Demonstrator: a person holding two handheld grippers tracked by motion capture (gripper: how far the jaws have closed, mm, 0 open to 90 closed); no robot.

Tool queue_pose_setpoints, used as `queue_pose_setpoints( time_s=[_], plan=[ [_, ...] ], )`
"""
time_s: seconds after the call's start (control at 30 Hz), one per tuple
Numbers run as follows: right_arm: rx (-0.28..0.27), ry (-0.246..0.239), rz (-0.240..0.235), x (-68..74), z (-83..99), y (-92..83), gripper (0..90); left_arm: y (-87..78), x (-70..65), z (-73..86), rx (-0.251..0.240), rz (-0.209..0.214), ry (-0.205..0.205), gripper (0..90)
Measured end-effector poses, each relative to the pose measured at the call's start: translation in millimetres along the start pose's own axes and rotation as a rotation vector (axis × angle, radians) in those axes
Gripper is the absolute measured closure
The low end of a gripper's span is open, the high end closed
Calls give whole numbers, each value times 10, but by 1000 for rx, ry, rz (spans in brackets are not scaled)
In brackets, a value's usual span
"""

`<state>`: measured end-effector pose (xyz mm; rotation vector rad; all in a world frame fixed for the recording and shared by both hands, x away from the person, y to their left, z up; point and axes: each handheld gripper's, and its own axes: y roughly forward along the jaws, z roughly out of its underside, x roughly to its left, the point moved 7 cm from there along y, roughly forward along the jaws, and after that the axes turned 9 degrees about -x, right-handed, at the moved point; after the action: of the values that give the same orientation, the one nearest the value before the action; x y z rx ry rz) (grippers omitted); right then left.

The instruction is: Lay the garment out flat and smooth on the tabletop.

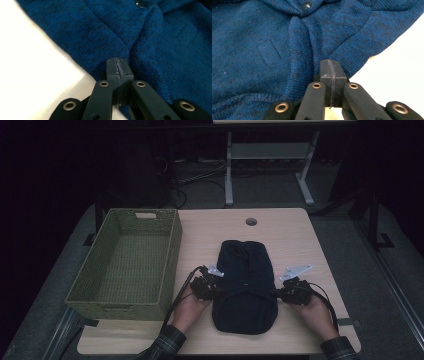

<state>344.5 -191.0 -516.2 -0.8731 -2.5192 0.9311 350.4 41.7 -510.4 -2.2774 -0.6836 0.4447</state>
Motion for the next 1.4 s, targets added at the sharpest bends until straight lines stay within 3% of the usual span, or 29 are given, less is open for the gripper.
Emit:
queue_pose_setpoints(
  time_s=[0.1,0.27,0.47,0.67,0.87,1.1,1.4],
  plan=[
    [6,-1,-5,67,54,-59,900,-28,-108,49,0,24,6,898],
    [-20,15,-18,77,28,-147,899,-27,-128,57,-1,27,8,899],
    [-91,39,42,-213,-303,-126,899,-26,-132,57,-1,22,19,899],
    [-119,73,91,-607,-665,128,899,-26,-127,60,-5,31,15,899],
    [-97,99,119,-882,-828,422,900,-21,-127,56,-11,34,9,899],
    [-17,115,142,-1032,-767,708,900,-23,-151,60,-5,47,11,900],
    [16,84,232,-1081,-729,681,900,-32,-281,94,-2,84,14,900]
  ],
)
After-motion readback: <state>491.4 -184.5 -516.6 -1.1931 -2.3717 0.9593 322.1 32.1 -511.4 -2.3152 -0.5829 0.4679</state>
